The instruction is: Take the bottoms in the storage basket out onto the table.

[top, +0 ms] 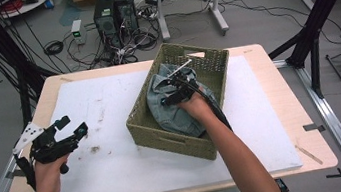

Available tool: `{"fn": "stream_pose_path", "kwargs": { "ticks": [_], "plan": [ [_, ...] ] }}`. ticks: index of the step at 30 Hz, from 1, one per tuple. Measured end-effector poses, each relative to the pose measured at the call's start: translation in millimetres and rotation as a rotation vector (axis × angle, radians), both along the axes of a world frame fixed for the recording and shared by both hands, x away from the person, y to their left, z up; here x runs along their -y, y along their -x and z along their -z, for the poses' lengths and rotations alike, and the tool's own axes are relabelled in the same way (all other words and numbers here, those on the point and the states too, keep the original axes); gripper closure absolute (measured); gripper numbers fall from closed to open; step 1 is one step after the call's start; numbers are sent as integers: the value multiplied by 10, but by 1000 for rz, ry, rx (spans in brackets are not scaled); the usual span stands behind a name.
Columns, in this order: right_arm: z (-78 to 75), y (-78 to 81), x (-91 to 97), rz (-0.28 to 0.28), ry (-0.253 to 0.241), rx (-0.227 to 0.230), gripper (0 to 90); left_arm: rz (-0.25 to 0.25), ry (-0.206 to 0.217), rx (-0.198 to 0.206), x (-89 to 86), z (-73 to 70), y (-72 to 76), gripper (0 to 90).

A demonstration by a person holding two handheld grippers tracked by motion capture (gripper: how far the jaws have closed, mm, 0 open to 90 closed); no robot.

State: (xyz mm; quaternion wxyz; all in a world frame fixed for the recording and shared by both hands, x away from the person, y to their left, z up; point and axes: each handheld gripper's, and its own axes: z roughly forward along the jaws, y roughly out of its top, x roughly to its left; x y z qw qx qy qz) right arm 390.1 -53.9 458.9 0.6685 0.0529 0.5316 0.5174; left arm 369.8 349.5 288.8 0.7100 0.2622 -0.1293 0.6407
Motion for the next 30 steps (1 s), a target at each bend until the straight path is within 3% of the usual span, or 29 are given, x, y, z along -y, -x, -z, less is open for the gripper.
{"fn": "stream_pose_path", "kwargs": {
  "ticks": [6,9,11,14,20,23,26,27,30],
  "plan": [
    [-43,-32,42,75,-52,9,162,7,7,4,-24,15,5,192],
    [-55,-12,78,125,-114,33,166,7,7,2,-28,17,2,192],
    [-60,-3,109,193,-185,62,165,9,6,-2,-23,14,-3,192],
    [-75,16,152,211,-226,74,165,9,3,-4,-16,10,-8,192],
    [-185,-43,247,207,-285,32,165,7,-2,-9,12,-3,-27,192],
    [-263,-99,318,194,-315,-20,164,2,-3,-12,22,-8,-32,192],
    [-314,-156,352,173,-303,-60,150,4,0,-13,14,-10,-37,192],
    [-342,-185,374,133,-289,-91,143,4,1,-13,11,-10,-40,192],
    [-354,-203,391,107,-283,-102,144,7,2,-16,12,-12,-48,192]
  ]
}}
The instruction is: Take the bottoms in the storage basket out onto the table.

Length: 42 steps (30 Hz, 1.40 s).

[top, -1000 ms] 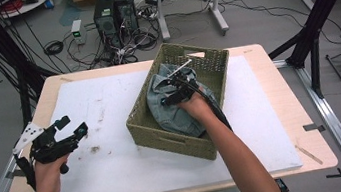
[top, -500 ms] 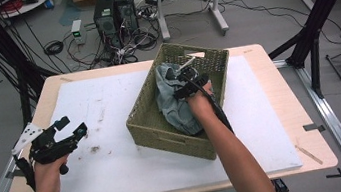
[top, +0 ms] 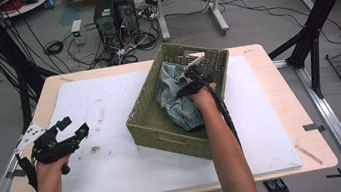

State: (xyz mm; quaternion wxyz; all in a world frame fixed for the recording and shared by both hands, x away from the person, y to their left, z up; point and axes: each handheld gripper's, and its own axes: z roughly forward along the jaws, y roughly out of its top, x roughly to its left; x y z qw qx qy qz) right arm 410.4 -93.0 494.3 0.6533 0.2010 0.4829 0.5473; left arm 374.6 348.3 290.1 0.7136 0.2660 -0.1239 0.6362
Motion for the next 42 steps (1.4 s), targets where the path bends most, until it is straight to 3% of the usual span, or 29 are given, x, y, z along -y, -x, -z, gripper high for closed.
{"fn": "stream_pose_path", "kwargs": {
  "ticks": [7,12,16,18,20,23,26,28,33,37,42],
  "plan": [
    [-25,-71,15,-25,18,-15,135,-2,-7,-6,35,-16,-19,192],
    [-44,-100,20,-7,24,-19,150,-2,-5,-12,26,-14,-29,192],
    [-46,-64,30,-14,-11,-43,323,7,6,-8,4,-6,-27,193],
    [-38,-32,29,-5,-8,-42,485,4,8,-10,-7,-8,-29,195],
    [-20,-4,7,2,-4,-39,591,7,11,-11,-6,-10,-34,195],
    [5,19,-27,-13,2,-57,647,8,9,-13,-5,-17,-39,197],
    [19,51,-4,-87,1,-78,659,11,9,-14,-3,-23,-42,200],
    [28,83,18,-149,3,-67,664,11,9,-14,-6,-27,-43,200],
    [107,242,39,-301,46,-15,672,6,10,-19,-10,-29,-55,200],
    [241,392,35,-378,134,54,677,9,17,-21,-25,-30,-62,200],
    [381,599,158,-504,173,132,682,11,23,-21,-40,-22,-57,201]
  ]
}}
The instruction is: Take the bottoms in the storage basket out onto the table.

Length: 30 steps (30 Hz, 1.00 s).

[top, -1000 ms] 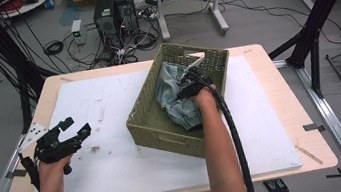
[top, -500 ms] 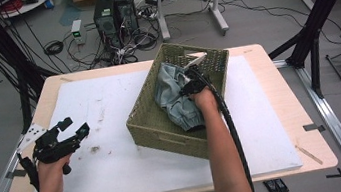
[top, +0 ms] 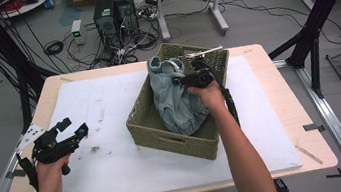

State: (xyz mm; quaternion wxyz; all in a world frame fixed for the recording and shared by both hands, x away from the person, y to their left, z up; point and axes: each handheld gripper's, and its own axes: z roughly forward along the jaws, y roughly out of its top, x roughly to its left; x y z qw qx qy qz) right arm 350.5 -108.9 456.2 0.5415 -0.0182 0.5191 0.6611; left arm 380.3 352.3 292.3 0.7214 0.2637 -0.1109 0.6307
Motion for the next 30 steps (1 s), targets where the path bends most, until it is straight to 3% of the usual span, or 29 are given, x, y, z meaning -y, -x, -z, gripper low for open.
{"fn": "stream_pose_path", "kwargs": {
  "ticks": [4,5,10,14,19,30],
  "plan": [
    [93,197,156,-84,18,73,688,-3,-4,-3,4,-12,-8,201],
    [130,276,210,-109,41,112,692,-2,-4,-4,8,-16,-12,201],
    [282,628,418,-159,45,210,706,-5,-7,-9,21,-26,-23,201],
    [352,846,548,-121,15,244,719,-6,-11,-7,34,-21,-18,201],
    [425,976,735,-123,-15,281,721,-7,-15,-8,42,-16,-16,201],
    [641,1267,1096,-165,-24,406,728,-10,-17,-6,51,-7,-24,201]
  ]
}}
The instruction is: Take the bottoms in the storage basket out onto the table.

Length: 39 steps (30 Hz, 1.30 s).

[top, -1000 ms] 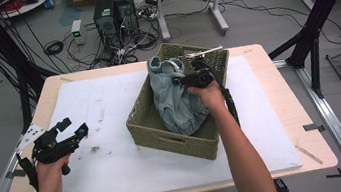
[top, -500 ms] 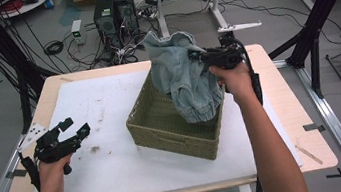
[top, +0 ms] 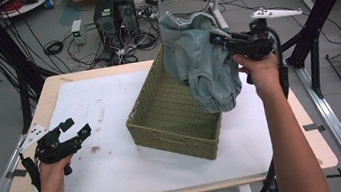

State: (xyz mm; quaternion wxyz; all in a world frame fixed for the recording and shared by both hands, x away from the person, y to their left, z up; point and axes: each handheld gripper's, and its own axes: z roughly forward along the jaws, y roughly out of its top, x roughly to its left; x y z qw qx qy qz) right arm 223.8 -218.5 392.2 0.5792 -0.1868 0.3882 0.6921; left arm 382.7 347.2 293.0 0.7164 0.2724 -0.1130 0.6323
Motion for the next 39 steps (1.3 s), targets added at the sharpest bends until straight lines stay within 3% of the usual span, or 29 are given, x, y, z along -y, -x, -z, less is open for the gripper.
{"fn": "stream_pose_path", "kwargs": {
  "ticks": [6,10,16,22,30,33,39],
  "plan": [
    [139,116,309,-71,-3,50,733,0,2,-10,-13,-13,-24,201],
    [254,194,549,-115,-31,78,737,2,4,-8,-12,-15,-28,201],
    [459,274,856,-128,-76,122,744,-1,5,-8,-10,-10,-24,201],
    [679,293,1138,-107,-116,142,748,-5,3,-7,-7,-5,-21,201],
    [927,177,1404,-76,-140,137,759,-7,4,-7,6,-6,-22,202],
    [955,56,1459,-55,-157,108,760,-4,2,-1,21,4,-11,201],
    [1000,-299,1594,-73,-163,66,759,-8,-2,-1,28,2,-16,201]
  ]
}}
